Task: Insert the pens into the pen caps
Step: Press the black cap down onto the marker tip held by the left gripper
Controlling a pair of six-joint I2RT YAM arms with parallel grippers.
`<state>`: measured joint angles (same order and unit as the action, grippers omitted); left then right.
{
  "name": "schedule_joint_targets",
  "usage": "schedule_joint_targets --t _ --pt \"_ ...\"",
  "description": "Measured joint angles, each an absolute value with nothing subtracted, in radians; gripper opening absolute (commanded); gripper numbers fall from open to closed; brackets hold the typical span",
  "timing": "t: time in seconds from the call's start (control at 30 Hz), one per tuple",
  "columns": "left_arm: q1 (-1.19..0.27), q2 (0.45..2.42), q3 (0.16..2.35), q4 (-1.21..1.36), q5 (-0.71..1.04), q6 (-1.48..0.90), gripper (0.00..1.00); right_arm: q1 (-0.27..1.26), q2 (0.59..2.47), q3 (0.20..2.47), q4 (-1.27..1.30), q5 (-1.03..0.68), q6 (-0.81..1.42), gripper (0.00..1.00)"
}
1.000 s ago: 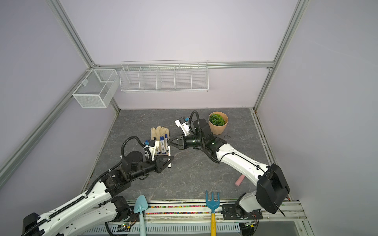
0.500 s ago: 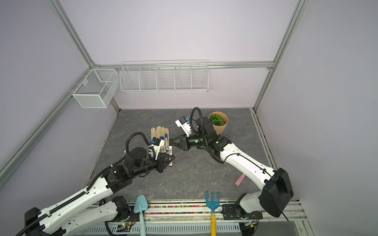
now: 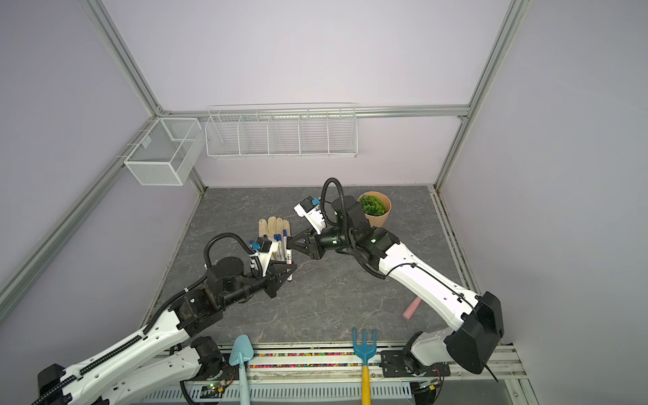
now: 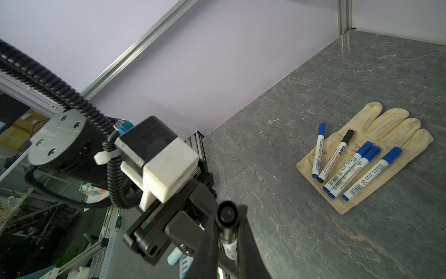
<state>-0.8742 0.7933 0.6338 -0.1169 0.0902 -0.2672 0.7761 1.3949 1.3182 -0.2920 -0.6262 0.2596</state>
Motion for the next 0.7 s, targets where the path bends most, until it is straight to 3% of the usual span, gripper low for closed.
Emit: schedule_joint_targets --t 0.33,0.53,0.7 --pt "-0.888 0.773 0.557 -0.043 0.072 -0.194 0.00 0.805 1.407 1.377 -0.446 -0.573 0.139 0.17" --pt "-0.881 0.797 0.557 0.007 -0.036 -0.190 0.00 0.854 1.408 1.393 -0.585 -0.603 0.104 0.40" --pt "-0.898 0.804 0.553 0.036 -0.090 -0.194 0.00 0.850 1.385 1.378 -0.607 -0.577 0.124 0.46"
